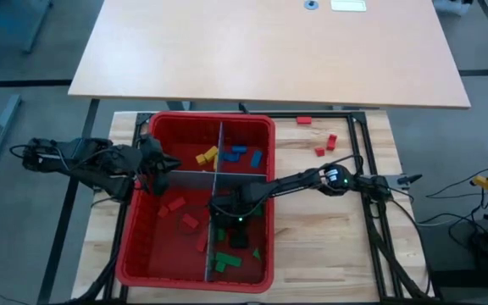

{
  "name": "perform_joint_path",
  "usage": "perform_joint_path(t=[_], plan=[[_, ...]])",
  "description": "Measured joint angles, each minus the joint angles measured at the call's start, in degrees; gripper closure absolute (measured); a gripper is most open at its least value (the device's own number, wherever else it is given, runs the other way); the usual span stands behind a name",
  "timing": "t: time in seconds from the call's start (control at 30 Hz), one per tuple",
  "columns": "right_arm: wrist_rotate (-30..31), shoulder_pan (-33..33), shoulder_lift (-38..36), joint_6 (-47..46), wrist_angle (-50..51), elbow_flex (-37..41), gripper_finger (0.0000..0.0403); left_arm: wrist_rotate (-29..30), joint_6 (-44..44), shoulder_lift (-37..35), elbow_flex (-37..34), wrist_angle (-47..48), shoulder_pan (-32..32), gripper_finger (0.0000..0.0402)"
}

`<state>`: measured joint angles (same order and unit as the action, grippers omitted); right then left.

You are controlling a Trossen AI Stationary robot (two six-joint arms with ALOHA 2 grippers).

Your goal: Sort blocks

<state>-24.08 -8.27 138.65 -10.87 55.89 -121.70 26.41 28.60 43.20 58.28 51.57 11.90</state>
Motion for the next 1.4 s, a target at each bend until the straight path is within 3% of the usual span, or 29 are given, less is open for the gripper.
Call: perform_joint_path(t=[0.73, 1.4], plan=[[-0.5, 0.4, -0.2, -3.5, 4.0, -0.1, 0.0133, 0.0, 0.0, 0.0, 0.1, 1.1, 0.0, 0.0377], [-6.5, -0.7, 2.8, -2.0, 2.3, -0.2, 0.0134, -1.6, 0.4, 0.0, 0.1, 1.3, 0.0, 0.0377]])
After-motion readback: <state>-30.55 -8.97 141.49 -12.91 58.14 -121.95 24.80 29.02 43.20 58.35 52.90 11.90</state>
